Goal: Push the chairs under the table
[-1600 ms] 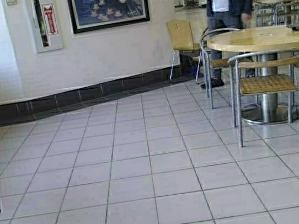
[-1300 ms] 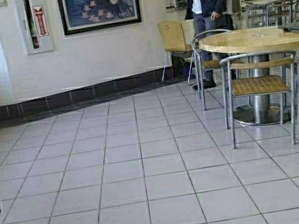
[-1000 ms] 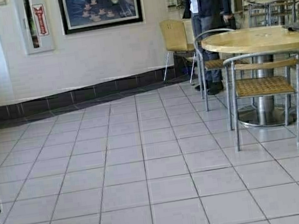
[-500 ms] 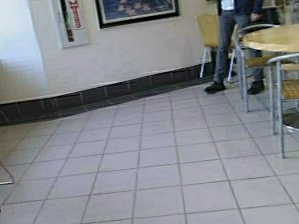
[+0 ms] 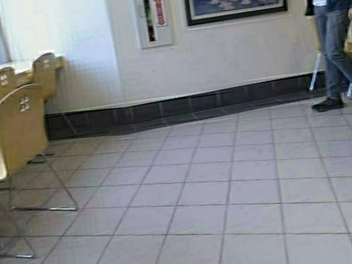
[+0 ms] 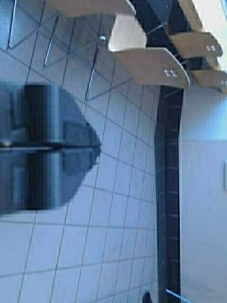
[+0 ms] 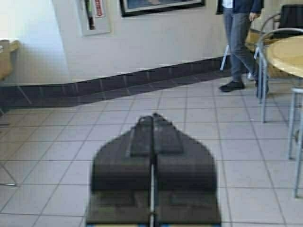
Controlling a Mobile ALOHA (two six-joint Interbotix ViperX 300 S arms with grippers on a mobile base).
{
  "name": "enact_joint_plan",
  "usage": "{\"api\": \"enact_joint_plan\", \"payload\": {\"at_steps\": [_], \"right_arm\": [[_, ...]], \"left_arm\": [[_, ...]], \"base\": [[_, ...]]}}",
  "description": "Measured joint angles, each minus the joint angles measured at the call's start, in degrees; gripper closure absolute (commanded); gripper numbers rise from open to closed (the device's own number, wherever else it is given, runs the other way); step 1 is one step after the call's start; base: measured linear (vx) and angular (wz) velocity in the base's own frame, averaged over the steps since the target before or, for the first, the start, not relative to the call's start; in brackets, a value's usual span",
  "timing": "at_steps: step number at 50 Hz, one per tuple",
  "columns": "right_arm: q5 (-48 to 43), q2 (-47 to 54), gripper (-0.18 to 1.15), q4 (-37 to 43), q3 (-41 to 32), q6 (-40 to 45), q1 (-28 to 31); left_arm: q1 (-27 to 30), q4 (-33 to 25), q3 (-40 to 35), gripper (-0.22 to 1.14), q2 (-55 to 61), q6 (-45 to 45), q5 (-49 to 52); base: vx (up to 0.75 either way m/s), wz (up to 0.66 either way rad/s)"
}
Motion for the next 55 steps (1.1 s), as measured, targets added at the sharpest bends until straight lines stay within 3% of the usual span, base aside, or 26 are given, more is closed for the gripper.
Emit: {"api": "enact_joint_plan", "payload": {"at_steps": [29,55], "right_arm": [[1.3,0.0,0.93,0.0,2.0,-0.2,0.0],[1.3,0.2,0.93,0.0,2.2,-0.3,0.0]], "left_arm": [[0.1,0.0,0.4,0.88,-2.0,-2.6,-0.1],[0.0,0.0,1.4,0.88,-2.6,-5.2,0.0]], "base": [[0.33,0.44],[0.25,0.66]]}}
